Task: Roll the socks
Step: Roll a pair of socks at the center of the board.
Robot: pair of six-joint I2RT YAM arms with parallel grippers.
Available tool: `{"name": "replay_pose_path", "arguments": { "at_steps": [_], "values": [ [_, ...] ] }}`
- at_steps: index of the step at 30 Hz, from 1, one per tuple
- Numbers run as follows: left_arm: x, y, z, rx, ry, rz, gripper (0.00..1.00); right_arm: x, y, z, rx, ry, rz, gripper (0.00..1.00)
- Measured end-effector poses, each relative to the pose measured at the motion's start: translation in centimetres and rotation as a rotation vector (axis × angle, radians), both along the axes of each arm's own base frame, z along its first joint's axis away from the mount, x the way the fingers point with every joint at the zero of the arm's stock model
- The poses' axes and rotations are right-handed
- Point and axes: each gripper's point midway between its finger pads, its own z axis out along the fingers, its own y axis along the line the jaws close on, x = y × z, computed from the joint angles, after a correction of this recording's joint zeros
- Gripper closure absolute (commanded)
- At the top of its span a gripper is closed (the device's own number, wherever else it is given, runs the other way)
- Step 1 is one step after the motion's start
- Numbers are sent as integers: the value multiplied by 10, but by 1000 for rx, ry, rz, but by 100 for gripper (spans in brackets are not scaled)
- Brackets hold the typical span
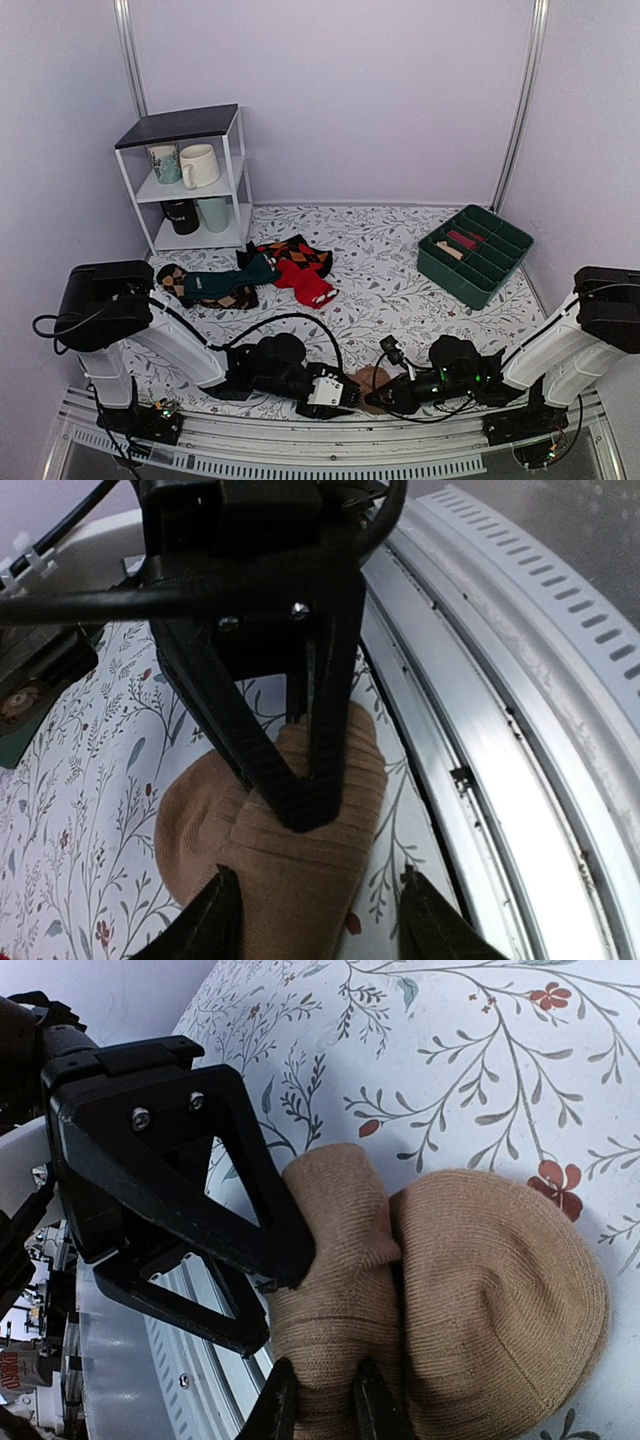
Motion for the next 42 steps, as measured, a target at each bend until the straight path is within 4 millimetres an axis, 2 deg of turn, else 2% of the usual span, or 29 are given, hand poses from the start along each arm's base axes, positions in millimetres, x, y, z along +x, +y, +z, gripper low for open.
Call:
{"name": "replay_pose_path", "arguments": {
  "at_steps": [8,11,17,20,21,23,29,32,35,39,42],
  "values": [
    [7,-10,-3,-2,-18,20,46,0,1,-1,-1,3,8,98],
    [9,-15,-3,0,-22,22,50,0,1,-1,-1,2,11,98],
    [9,-17,-6,35,-22,14,71,0,1,-1,-2,0,14,98],
    [8,-17,-6,43,-17,9,94,0,1,-1,-3,1,14,96],
    [7,-17,-6,45,-12,6,100,0,0,-1,-4,1,14,90],
    [7,-16,-5,51,-1,10,100,1,-1,-1,-5,0,12,75],
    [7,-18,-3,65,60,38,100,8,-3,7,-34,-58,-2,48],
    [7,-22,-2,80,119,61,100,15,-15,10,-90,-125,-32,47],
    [8,-22,-2,94,180,81,100,25,-28,26,-98,-227,-73,47],
    [12,-21,-2,116,270,104,100,39,-45,57,-44,-380,-150,47],
    [14,-21,-6,132,328,112,100,39,-51,64,-32,-454,-160,47]
  ]
}}
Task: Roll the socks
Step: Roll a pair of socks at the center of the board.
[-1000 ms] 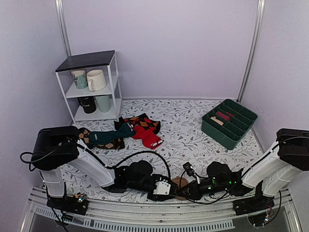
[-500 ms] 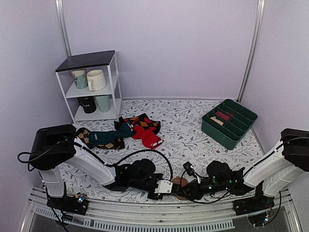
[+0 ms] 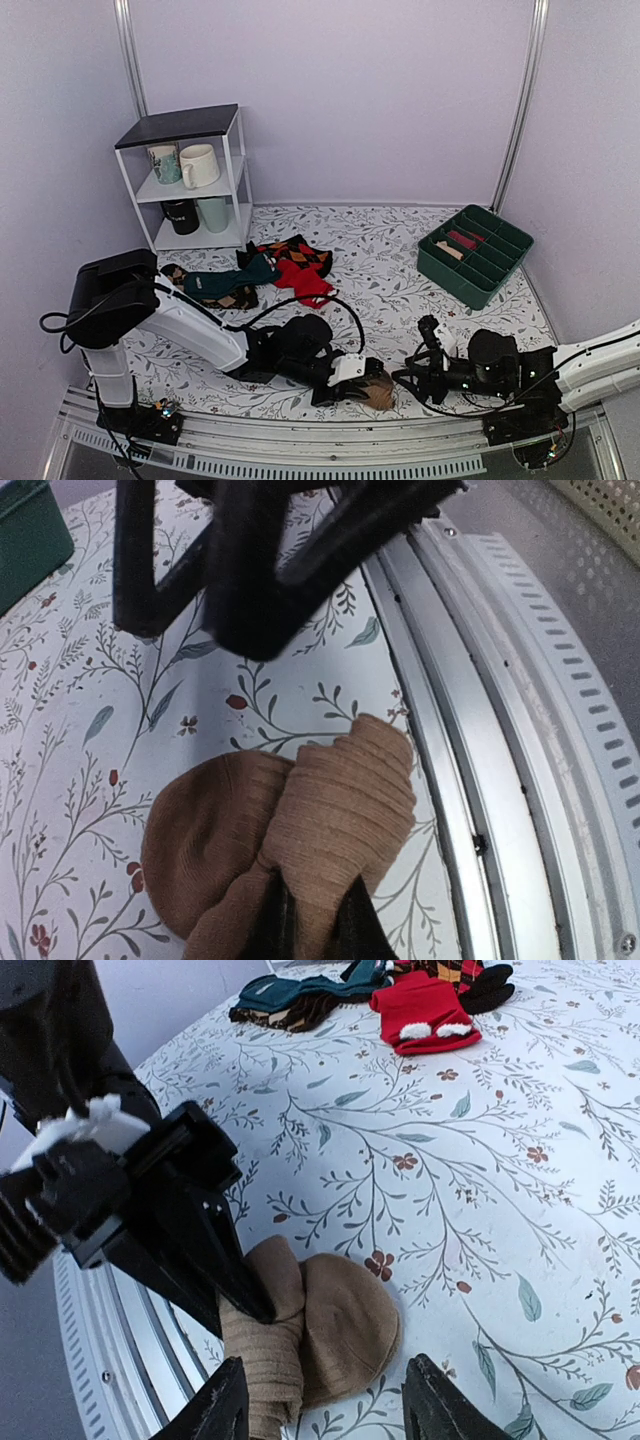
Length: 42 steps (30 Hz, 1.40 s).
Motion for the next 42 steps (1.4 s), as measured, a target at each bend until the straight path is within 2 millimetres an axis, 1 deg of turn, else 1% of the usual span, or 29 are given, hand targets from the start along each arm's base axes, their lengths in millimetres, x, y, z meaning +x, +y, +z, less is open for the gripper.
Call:
{"name": "replay_pose_path", "arguments": {
  "at_steps": [3,7,9,13,16,20,23,25,30,32,38,42],
  "values": [
    [2,0,0,2,43,1,100,-7,-1,-12,-64,-40,20,46],
    [3,-1,-1,4,89,-11,100,-22,1,-38,-196,-96,72,44],
    [2,-2,-1,6,102,-17,100,-28,3,-43,-231,-130,98,44],
    [2,-2,-2,8,119,-27,100,-29,8,-39,-234,-192,113,42],
    [2,-4,-2,10,125,-32,100,-26,9,-34,-227,-217,105,38],
    [2,-6,-2,9,131,-39,100,-24,11,-19,-178,-235,87,36],
    [2,-8,-2,8,136,-43,100,-27,16,-10,-133,-234,106,35],
    [2,-9,-2,8,139,-46,100,-31,19,-12,-129,-222,127,34],
    [2,-11,-2,5,145,-52,100,-35,19,-41,-214,-180,147,34],
    [2,-11,-2,5,146,-52,100,-34,19,-49,-241,-167,143,34],
    [3,-10,-2,4,152,-56,100,-33,24,-51,-244,-156,127,37],
    [3,-10,-2,3,154,-57,100,-33,25,-51,-236,-152,129,43]
  ]
}}
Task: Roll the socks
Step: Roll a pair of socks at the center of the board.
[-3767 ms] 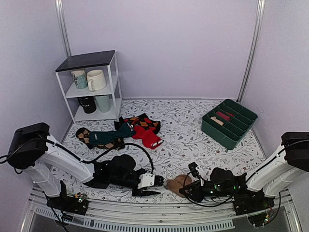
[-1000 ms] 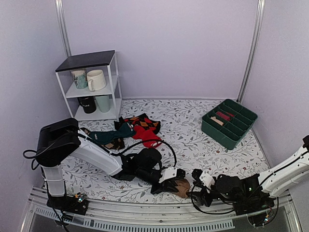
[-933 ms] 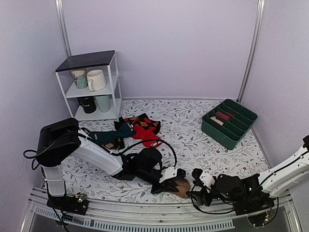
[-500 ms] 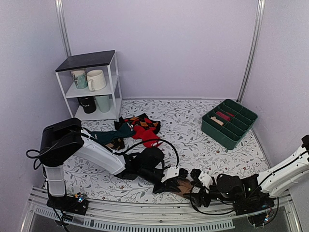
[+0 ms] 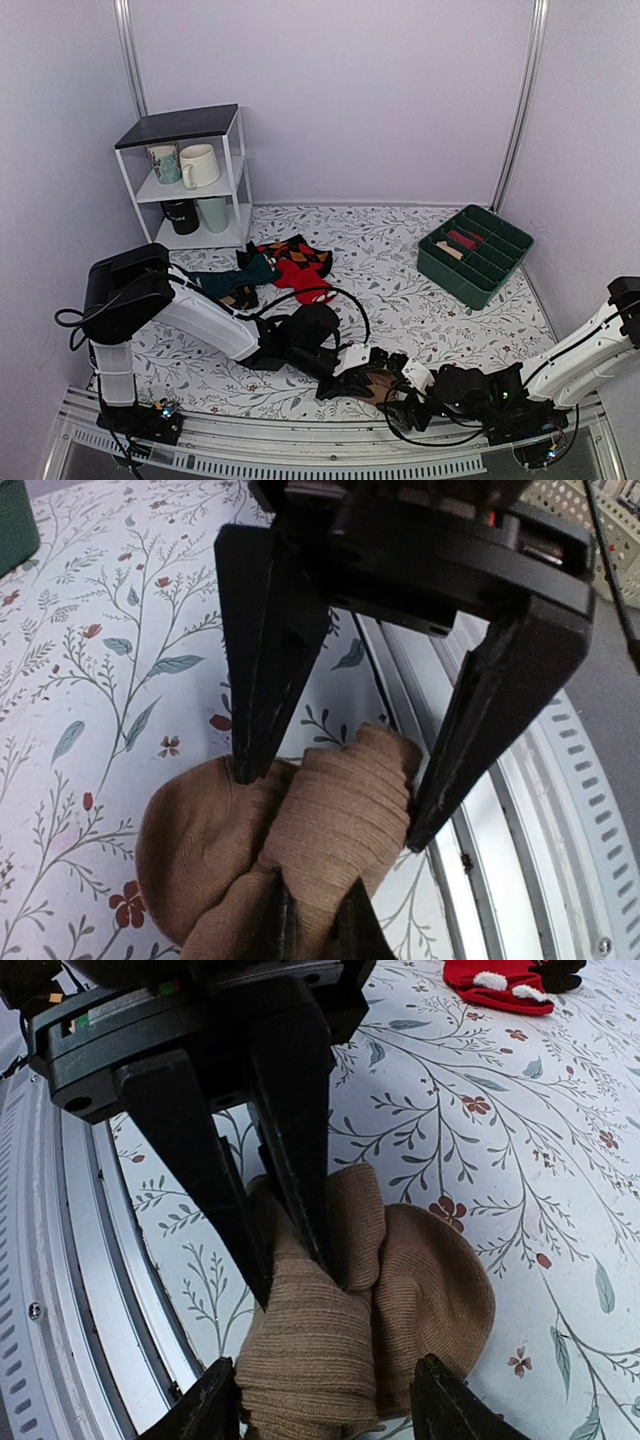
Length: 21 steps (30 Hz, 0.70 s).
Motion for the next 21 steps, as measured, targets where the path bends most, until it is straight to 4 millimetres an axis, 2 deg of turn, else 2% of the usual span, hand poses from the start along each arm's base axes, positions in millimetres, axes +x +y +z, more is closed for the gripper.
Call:
{"name": "replay_pose_path", "arguments": {
  "at_steps": [3,10,11,12,13,18,21],
  "values": [
    [0,0,0,0,1,-2,100,-1,1,0,5,6,0,51],
    [1,0,0,-2,5,-6,99,-1,3,-2,31,51,-12,84],
    [1,0,0,0,7,-3,95,-1,3,-3,40,62,-12,85],
    [2,0,0,1,8,3,75,-1,2,-4,48,74,-11,86],
    [2,0,0,0,5,6,62,0,1,-5,65,93,-16,87],
    [3,7,8,-16,-87,60,60,2,-3,-6,140,198,-53,88],
    [-2,28,15,-18,-166,93,60,4,-4,-7,172,259,-69,89]
  ]
}}
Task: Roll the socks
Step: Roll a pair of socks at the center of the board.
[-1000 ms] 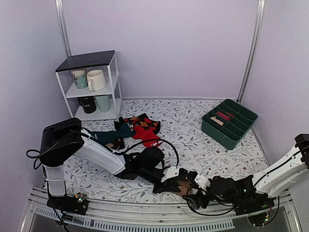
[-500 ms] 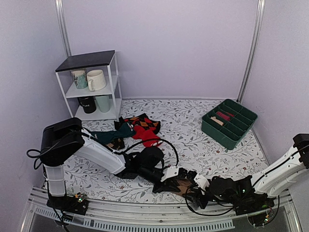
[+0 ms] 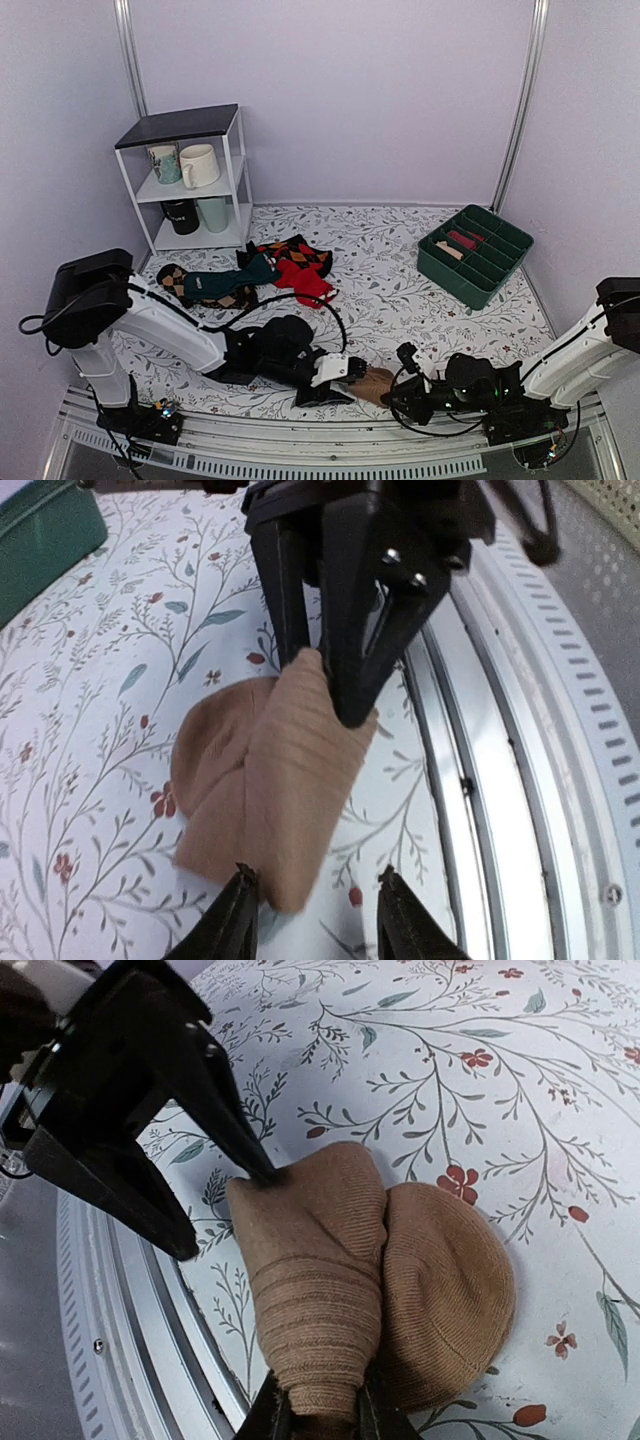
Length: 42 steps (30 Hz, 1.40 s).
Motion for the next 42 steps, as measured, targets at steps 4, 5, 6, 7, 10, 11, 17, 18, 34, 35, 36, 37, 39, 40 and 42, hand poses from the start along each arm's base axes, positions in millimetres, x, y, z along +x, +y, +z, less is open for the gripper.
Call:
{"name": "replay_pose_path", "arguments": {
  "at_steps": [4,5,6,7,10,11,17,18,34,35,36,37,39,40,42],
  "values": [
    [-12,27,12,-35,-105,-17,58,0,0,-2,35,80,-5,89],
    [-15,30,15,-44,-124,-28,57,3,0,-2,44,101,-13,89],
    [-16,31,16,-52,-140,-35,57,3,1,-3,53,126,-13,89],
    [-16,32,16,-60,-155,-40,57,4,1,-3,59,145,-14,89],
    [-17,32,11,-63,-185,-52,50,3,2,-7,70,207,-11,89],
    [-17,32,9,-63,-198,-54,50,2,3,-8,76,227,-8,89],
    [-11,21,3,-88,-276,-64,50,-1,16,-9,102,301,20,90],
    [-9,18,2,-93,-292,-64,50,-1,18,-9,106,310,27,90],
    [2,5,1,-130,-384,-52,48,-3,22,-10,126,344,61,90],
    [1,6,5,-140,-392,-48,48,-3,23,-10,127,345,63,90],
    [1,7,9,-148,-400,-45,48,-3,23,-10,127,345,64,90],
    [1,8,14,-159,-407,-43,47,-3,23,-10,127,346,65,90],
    [2,8,25,-187,-421,-39,47,-3,23,-10,127,347,66,90],
    [2,7,32,-203,-427,-37,47,-3,23,-10,128,347,66,90],
    [2,6,37,-219,-434,-37,47,-3,23,-10,127,348,69,90]
  ]
}}
